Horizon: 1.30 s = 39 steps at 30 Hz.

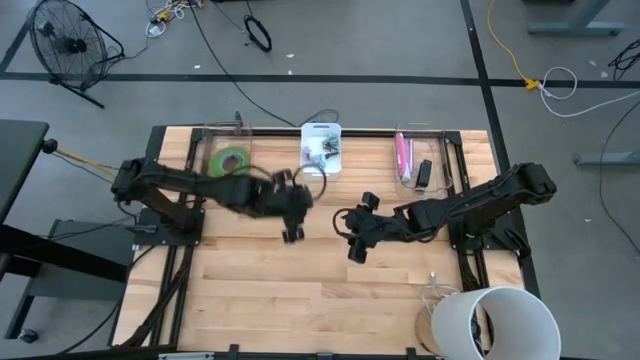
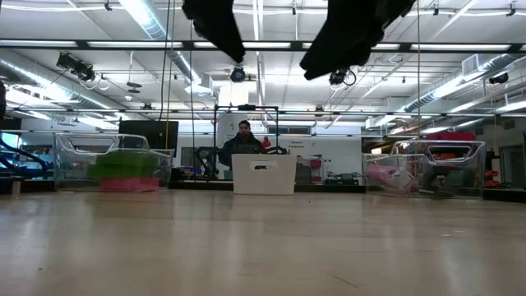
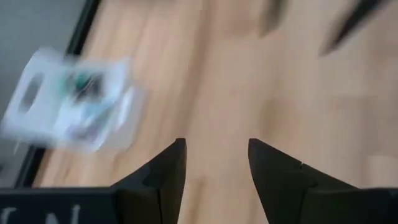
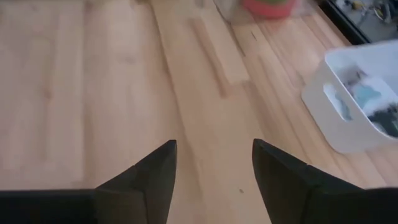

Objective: Pick and place Stapler, Stapler remover, tape
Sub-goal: Return to Home Position

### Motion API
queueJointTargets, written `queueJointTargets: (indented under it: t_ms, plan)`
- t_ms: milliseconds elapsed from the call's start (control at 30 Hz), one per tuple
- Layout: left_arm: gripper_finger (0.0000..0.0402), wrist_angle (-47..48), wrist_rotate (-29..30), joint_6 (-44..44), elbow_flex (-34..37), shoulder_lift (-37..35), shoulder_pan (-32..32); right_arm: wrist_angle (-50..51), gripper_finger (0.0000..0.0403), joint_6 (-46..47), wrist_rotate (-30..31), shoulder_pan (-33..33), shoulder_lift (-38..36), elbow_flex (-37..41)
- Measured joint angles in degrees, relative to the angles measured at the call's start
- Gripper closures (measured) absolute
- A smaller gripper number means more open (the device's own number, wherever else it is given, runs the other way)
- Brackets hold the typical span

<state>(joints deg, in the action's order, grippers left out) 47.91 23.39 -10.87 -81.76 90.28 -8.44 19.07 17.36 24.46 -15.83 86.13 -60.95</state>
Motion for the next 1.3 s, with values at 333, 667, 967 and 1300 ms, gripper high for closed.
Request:
queueJointTargets:
  t_ms: [333, 667, 967, 1300]
  plan:
    - [0.0225, -16.69, -1.17, 3.81, 12.67, 0.37, -13.13, -6.23, 0.0195, 0.56, -3.62, -2.38, 0.00, 0.00]
    - [0.0225, -19.95, -1.18, -2.32, 13.31, 0.37, -15.66, -11.22, 0.0195, 0.58, -8.03, -2.38, 0.00, 0.00]
    - [0.0225, -21.80, -1.48, -2.43, 13.31, 0.37, -14.35, -15.57, 0.0195, 0.57, -8.63, -1.44, 0.02, 0.00]
    - [0.0225, -22.86, -0.39, -2.45, 13.26, -1.01, -12.68, -18.63, 0.0195, 0.56, -10.00, -0.31, -4.29, 1.72]
